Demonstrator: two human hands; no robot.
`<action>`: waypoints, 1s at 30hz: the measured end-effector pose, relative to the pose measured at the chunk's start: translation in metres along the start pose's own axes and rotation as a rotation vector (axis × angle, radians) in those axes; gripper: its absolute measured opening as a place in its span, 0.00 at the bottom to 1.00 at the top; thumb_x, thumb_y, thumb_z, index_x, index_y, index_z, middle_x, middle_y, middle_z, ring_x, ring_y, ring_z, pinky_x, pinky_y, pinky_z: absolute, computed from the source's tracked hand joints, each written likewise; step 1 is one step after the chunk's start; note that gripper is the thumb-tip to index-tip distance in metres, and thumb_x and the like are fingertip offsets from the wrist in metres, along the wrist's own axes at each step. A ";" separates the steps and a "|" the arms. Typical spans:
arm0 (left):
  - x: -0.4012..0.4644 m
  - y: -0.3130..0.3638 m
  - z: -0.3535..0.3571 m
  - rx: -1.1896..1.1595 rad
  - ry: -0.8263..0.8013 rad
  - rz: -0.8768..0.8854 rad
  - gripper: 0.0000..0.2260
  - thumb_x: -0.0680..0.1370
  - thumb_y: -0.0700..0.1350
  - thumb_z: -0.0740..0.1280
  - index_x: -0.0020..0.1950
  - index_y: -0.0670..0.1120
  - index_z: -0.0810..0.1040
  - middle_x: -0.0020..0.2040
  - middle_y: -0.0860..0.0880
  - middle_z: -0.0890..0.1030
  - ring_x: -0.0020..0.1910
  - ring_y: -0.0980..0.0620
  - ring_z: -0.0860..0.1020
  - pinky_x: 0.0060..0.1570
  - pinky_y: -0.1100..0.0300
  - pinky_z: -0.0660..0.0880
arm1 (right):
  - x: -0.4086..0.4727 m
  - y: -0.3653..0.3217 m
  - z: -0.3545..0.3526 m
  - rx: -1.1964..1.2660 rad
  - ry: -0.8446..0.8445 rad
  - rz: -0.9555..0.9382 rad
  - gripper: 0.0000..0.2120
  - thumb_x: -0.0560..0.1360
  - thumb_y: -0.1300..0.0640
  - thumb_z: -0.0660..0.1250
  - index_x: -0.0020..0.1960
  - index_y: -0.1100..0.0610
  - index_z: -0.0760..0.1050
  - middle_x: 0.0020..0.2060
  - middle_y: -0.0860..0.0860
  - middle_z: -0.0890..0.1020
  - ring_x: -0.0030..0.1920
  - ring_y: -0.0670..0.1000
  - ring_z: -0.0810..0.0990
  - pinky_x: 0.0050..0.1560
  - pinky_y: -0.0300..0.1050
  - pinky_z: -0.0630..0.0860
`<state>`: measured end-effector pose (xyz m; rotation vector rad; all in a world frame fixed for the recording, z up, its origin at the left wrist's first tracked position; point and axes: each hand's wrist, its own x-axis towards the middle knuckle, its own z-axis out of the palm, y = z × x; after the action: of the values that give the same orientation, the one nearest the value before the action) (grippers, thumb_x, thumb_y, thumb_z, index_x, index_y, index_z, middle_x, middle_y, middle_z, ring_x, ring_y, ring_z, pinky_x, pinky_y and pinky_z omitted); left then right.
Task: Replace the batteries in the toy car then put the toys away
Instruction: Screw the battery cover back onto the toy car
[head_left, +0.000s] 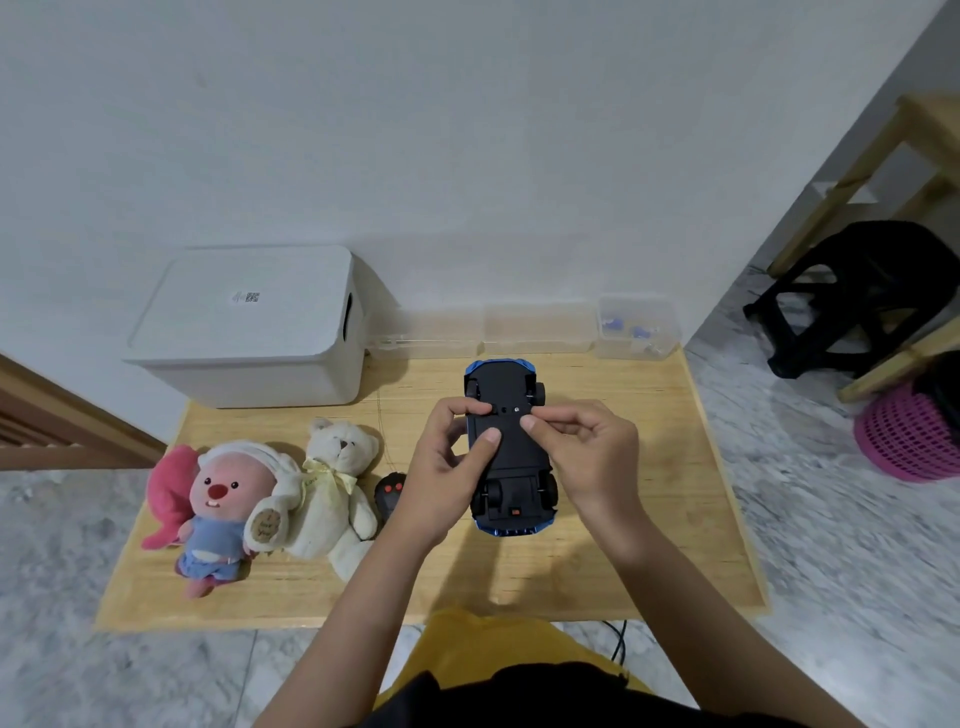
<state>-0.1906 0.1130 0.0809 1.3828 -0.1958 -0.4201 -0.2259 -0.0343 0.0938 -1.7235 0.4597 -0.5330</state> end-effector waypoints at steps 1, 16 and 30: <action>0.000 -0.003 -0.001 0.015 -0.003 0.001 0.09 0.79 0.39 0.65 0.55 0.52 0.73 0.54 0.50 0.80 0.44 0.45 0.84 0.35 0.52 0.81 | 0.000 0.003 0.001 0.008 -0.001 0.022 0.11 0.65 0.62 0.77 0.36 0.47 0.80 0.38 0.49 0.83 0.36 0.43 0.82 0.38 0.33 0.78; 0.005 -0.032 -0.018 0.162 0.085 -0.107 0.18 0.80 0.40 0.62 0.58 0.64 0.77 0.55 0.62 0.79 0.54 0.56 0.79 0.47 0.55 0.81 | 0.017 0.156 -0.062 -0.845 -0.012 0.143 0.08 0.72 0.63 0.70 0.49 0.63 0.82 0.45 0.63 0.78 0.48 0.65 0.76 0.45 0.56 0.76; 0.035 -0.022 -0.019 0.115 0.054 -0.110 0.18 0.81 0.40 0.61 0.63 0.62 0.74 0.62 0.56 0.78 0.55 0.59 0.79 0.46 0.64 0.79 | 0.051 0.104 -0.027 -0.276 0.190 0.166 0.04 0.72 0.62 0.69 0.43 0.54 0.80 0.36 0.45 0.81 0.39 0.45 0.80 0.44 0.41 0.78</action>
<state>-0.1551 0.1138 0.0521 1.5206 -0.1007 -0.4680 -0.2019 -0.1070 0.0021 -1.8832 0.8369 -0.5343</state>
